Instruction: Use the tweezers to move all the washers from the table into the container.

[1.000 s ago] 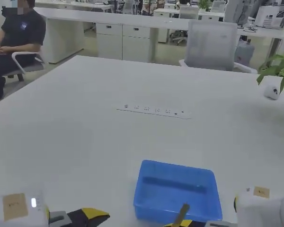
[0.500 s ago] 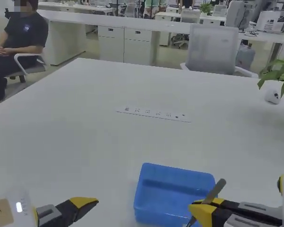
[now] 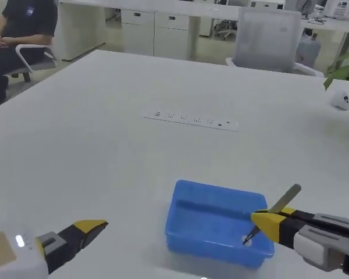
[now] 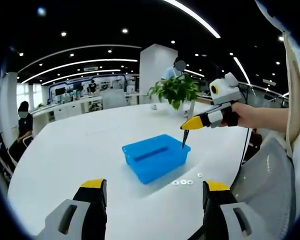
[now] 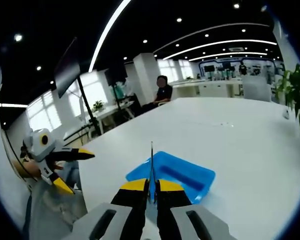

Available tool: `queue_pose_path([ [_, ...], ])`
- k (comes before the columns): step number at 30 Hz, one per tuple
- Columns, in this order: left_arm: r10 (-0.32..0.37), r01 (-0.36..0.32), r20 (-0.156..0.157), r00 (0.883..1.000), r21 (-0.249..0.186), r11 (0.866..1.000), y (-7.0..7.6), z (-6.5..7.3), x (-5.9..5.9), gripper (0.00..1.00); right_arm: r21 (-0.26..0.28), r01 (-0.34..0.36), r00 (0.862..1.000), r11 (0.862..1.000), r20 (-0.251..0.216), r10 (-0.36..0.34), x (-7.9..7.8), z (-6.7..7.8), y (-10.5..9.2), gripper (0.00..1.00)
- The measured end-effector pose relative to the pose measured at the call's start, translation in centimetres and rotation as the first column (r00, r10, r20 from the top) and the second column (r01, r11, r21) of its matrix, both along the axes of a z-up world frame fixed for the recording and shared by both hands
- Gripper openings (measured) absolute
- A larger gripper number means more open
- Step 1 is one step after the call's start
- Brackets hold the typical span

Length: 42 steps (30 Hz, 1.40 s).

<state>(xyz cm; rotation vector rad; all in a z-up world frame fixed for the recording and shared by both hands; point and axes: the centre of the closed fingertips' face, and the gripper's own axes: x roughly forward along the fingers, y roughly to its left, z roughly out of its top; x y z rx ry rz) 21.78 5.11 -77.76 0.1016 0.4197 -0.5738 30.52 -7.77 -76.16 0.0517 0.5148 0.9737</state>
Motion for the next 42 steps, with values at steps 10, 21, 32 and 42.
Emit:
queue_pose_path([
  [10,0.081,-0.081,0.011,0.997,0.021,0.997,1.6,-0.1,0.4,0.81,-0.018,0.047,0.999,0.999,0.003,-0.047,1.8,-0.8,-0.9,0.03],
  [21,0.092,-0.095,0.032,0.995,0.093,0.991,2.2,-0.2,0.4,0.80,-0.090,0.060,0.998,0.994,0.013,-0.059,4.0,-3.2,-0.3,0.03],
  [32,0.098,-0.097,0.067,0.993,-0.013,0.995,1.8,1.3,0.3,0.78,-0.141,0.067,0.998,0.988,0.023,-0.065,5.0,-5.2,-0.3,0.03],
  [42,0.117,-0.110,0.080,0.990,-0.088,0.990,1.8,2.1,0.5,0.80,-0.173,0.050,0.999,0.984,0.019,-0.047,5.0,-5.9,-0.2,0.03],
])
